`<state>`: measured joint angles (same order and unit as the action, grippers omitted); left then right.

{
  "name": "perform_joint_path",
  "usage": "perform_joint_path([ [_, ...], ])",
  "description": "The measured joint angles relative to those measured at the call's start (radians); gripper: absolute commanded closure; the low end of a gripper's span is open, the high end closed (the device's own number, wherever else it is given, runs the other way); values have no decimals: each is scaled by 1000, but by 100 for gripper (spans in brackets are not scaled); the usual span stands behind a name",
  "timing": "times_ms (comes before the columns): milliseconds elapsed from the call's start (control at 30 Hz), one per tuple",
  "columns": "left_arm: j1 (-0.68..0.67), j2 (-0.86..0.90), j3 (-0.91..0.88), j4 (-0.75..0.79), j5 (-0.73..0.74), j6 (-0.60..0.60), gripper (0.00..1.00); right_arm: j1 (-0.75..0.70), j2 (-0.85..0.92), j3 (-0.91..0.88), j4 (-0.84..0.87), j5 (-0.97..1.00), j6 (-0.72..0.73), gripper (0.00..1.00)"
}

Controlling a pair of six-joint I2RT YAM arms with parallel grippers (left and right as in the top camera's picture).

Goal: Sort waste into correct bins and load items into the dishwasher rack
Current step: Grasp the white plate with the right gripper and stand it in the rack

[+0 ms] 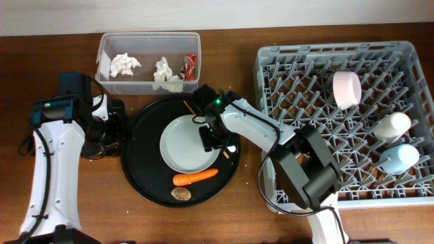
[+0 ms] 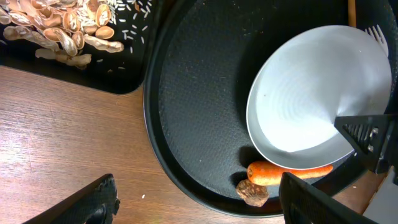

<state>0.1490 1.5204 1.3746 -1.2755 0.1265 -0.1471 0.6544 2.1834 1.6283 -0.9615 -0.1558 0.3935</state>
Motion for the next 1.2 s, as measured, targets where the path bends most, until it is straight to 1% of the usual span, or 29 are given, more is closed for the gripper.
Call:
perform_joint_path([
  [33,0,0,0,0,0,0,17,-1,-2,0,0,5,0,96],
  [133,0,0,0,0,0,0,17,-10,-4,14,6,-6,15,96],
  [200,0,0,0,0,0,0,17,-16,-3,30,-37,-6,19,96],
  [267,0,0,0,0,0,0,17,-35,-8,71,-93,6,16,96],
  [333,0,0,0,2,0,0,17,-64,-36,129,-196,67,14,96],
  [367,0,0,0,3,0,0,17,-79,-59,154,-241,114,13,96],
  [467,0,0,0,3,0,0,17,-172,-248,253,-356,334,14,96],
  [533,0,0,0,3,0,0,17,-249,-388,271,-377,489,12,96],
  [567,0,0,0,3,0,0,17,-270,-417,272,-378,535,11,96],
  [600,0,0,0,3,0,0,17,-320,-472,276,-381,649,10,96],
  [667,0,0,0,3,0,0,17,-389,-505,279,-393,837,9,96],
  [700,0,0,0,3,0,0,17,-413,-501,279,-394,929,10,96],
  [733,0,0,0,3,0,0,17,-427,-494,279,-396,978,19,96],
  [900,0,0,0,3,0,0,17,-453,-417,256,-394,1135,82,96],
  [1067,0,0,0,3,0,0,17,-453,-303,136,-384,1136,148,96],
  [1200,0,0,0,3,0,0,17,-450,-270,125,-369,1069,166,96],
])
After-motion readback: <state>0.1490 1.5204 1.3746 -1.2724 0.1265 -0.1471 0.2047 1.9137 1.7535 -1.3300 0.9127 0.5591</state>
